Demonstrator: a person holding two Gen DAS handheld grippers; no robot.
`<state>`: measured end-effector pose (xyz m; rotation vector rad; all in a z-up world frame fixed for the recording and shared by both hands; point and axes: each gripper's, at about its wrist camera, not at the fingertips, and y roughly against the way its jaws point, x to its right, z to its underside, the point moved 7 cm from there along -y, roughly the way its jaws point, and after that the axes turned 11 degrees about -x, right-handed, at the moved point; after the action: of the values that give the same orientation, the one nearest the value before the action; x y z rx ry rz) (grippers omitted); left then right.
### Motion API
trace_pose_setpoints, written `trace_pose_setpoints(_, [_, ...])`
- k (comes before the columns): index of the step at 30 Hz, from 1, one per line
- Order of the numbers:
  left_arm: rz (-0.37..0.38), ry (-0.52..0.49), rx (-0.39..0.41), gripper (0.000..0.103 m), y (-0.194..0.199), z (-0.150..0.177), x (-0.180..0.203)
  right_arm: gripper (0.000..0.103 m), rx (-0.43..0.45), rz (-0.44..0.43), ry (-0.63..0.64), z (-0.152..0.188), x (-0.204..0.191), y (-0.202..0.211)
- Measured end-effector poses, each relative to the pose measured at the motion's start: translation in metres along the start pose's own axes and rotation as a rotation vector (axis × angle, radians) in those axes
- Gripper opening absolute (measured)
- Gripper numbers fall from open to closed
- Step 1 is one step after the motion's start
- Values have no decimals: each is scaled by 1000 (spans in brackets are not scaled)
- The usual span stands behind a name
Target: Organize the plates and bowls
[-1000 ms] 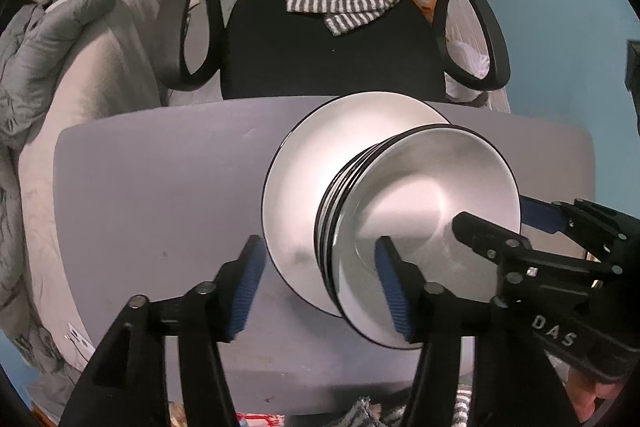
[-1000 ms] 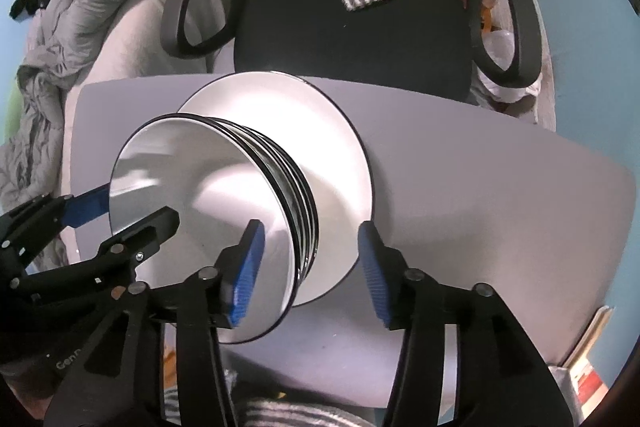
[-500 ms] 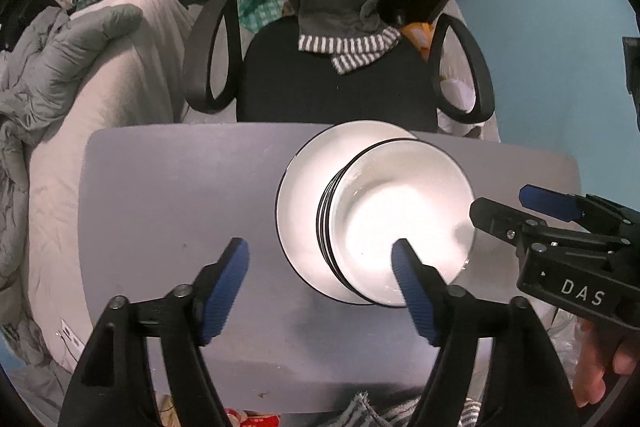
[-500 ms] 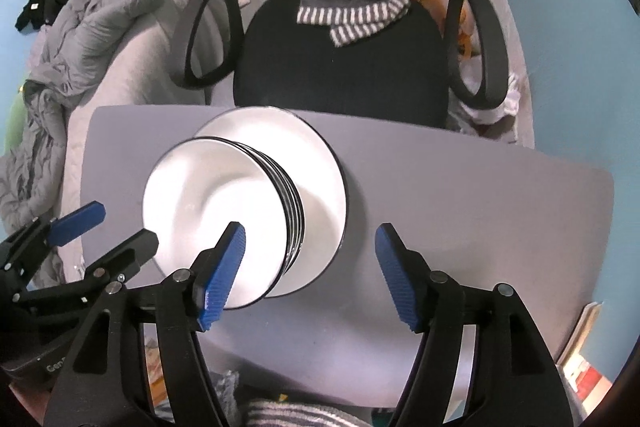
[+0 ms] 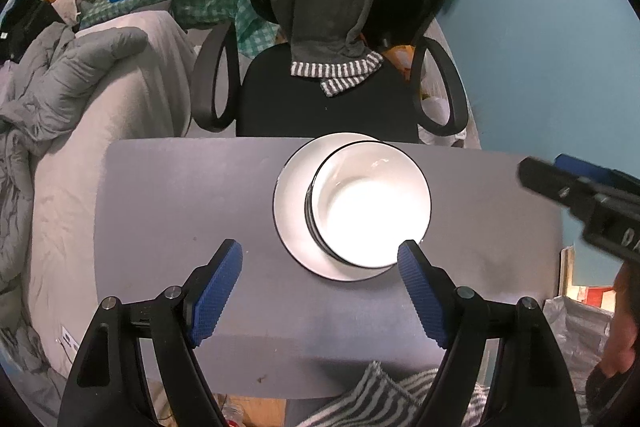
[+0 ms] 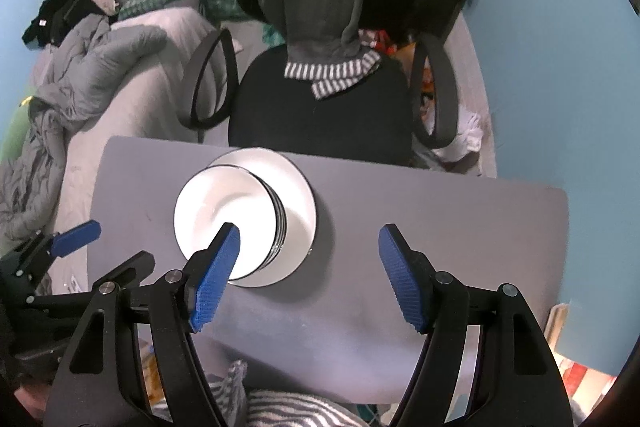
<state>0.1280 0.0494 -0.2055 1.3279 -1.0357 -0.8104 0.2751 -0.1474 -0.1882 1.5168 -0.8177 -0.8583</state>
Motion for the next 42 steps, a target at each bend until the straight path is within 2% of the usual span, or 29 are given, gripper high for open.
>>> trace_pose_setpoints(4, [22, 26, 41, 82, 22, 7, -1, 71, 43, 3, -1, 2, 5, 22])
trace_pose_setpoints(8, [45, 41, 105, 89, 46, 12, 3, 71, 72, -10, -1, 6, 8, 39])
trace_pose_setpoints(12, [15, 29, 165, 89, 68, 16, 7, 71, 98, -23, 3, 10, 8, 52])
trace_pose_setpoints(24, [-34, 22, 273, 91, 106, 24, 13, 71, 170, -24, 3, 20, 2, 77])
trace_pose_setpoints(29, [-57, 22, 320, 96, 116, 27, 14, 71, 188, -25, -12, 25, 2, 83])
trace_pose_setpoints(34, [-78, 9, 321, 97, 118, 27, 17, 71, 207, 1, -4, 28, 1, 87])
trace_pose_setpoints(42, [-55, 26, 306, 98, 115, 28, 14, 71, 214, 7, -3, 28, 0, 87])
